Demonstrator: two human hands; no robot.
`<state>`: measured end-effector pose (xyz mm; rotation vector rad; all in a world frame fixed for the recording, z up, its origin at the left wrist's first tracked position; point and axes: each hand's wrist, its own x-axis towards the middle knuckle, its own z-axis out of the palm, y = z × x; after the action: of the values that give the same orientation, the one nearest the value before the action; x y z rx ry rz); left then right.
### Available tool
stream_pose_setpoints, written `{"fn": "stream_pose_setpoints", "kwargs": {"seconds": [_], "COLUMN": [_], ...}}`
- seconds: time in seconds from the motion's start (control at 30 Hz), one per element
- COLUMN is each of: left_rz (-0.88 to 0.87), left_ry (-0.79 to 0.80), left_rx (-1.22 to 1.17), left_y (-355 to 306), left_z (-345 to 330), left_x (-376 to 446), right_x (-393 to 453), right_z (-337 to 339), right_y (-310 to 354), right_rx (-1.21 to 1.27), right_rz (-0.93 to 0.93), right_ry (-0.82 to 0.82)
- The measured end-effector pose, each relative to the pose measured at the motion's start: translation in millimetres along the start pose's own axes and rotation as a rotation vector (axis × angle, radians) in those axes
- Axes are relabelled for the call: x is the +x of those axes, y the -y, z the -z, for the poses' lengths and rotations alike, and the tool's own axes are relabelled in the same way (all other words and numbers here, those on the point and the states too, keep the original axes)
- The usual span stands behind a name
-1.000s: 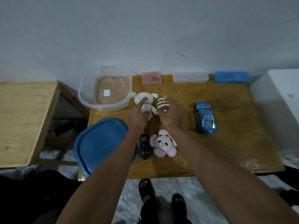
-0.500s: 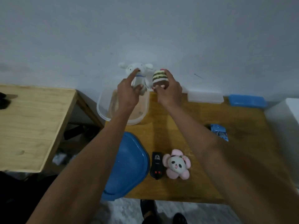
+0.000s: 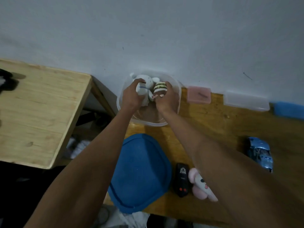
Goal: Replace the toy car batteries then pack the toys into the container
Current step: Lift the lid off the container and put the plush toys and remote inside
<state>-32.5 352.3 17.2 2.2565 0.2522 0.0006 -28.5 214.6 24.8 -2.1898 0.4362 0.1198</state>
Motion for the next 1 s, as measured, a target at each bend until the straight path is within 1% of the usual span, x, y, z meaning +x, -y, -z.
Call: {"fn": "stream_pose_setpoints", "kwargs": {"seconds": [0.1,0.23,0.37,0.47,0.53,0.6,0.67,0.73,0.87,0.93,1.0], "left_rz": [0.046,0.075,0.136,0.155,0.127,0.089,0.067,0.032,-0.023,-0.016,0.033], "left_ry": [0.067,0.08,0.068,0.023,-0.055,-0.098,-0.098,-0.117,-0.177,-0.157,-0.1], "left_rx": [0.041,0.074,0.108,0.156,0.147,0.117,0.103,0.101,0.117,0.123,0.136], "left_y": [3,3,-4,-14,-27,-41,-57,-73,-99,-102,-101], "left_z": [-9,-12,-10,-3,2,6,7,6,-10,-24,-41], "left_x": [6,9,7,0,-12,-25,-44,-70,-133,-164,-193], "right_x": [8,7,4,-4,-14,-23,-34,-47,-84,-103,-122], "right_z": [-8,-11,2,22,41,63,86,108,152,168,182], "right_y": [1,8,18,30,35,34,26,13,-29,-59,-90], "right_rx": [-0.031,-0.059,-0.101,-0.103,-0.09,-0.083,-0.059,-0.03,-0.054,-0.057,-0.075], "right_rz": [-0.028,-0.071,-0.091,-0.042,0.016,0.072,0.095,0.094,0.061,0.031,-0.028], "right_ry": [0.001,0.012,0.074,0.077,0.037,-0.017,-0.047,-0.042,-0.044,-0.018,0.041]}}
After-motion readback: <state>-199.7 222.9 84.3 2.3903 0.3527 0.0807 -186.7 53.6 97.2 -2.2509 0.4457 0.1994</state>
